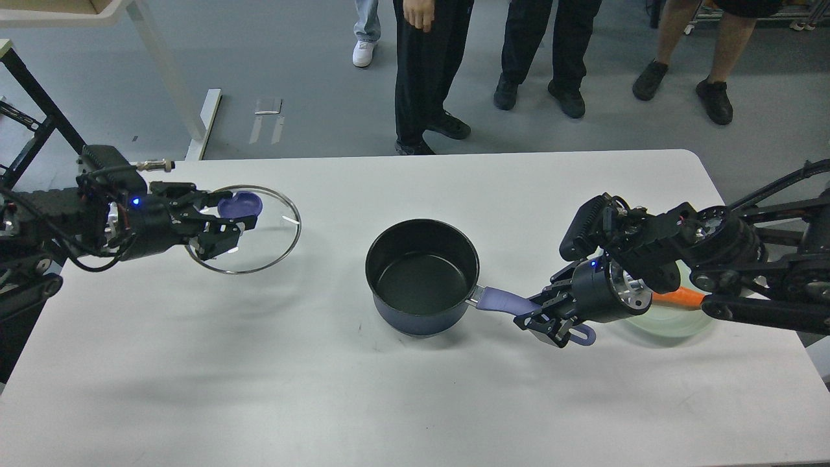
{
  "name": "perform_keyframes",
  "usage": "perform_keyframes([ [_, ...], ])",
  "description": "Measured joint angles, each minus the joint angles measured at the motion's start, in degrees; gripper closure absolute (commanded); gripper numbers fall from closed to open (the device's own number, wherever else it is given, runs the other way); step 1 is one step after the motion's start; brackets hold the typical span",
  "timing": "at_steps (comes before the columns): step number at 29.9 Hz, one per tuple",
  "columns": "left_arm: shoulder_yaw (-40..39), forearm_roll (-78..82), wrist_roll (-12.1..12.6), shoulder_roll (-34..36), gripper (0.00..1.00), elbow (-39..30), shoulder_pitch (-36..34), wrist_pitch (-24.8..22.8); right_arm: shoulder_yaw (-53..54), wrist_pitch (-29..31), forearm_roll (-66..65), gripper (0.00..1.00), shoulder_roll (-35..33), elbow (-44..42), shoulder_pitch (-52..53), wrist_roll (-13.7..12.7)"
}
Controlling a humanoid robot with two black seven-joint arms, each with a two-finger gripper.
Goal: Open pot lid
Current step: 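Lift the glass lid off with the left gripper and lower it beside the pan, then release the lid and withdraw the left gripper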
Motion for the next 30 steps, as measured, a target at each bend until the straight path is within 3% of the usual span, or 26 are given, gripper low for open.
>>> perform_keyframes([
  [14,0.1,-0.2,0.0,-2.4,0.49,5.1,7.6,4.0,0.0,0.0,0.0,0.71,0.0,0.0,-0.1,0.0],
  [17,0.1,-0.2,0.0,-2.7,0.43,5.8,7.7,4.0,0.0,0.0,0.0,0.71,0.0,0.0,-0.2,0.0],
  [19,0.1,-0.2,0.0,-2.7,0.26,6.0,7.7,4.0,0.0,0.0,0.0,0.7,0.0,0.0,-0.2,0.0],
  [21,0.1,-0.2,0.0,-2.7,0.18,6.1,7.7,4.0,0.0,0.0,0.0,0.67,0.0,0.0,-0.2,0.0],
  [30,0.0,-0.2,0.0,-2.7,0.17,6.1,7.7,4.3,0.1,-0.1,0.4,0.65,0.0,0.0,-0.2,0.0],
])
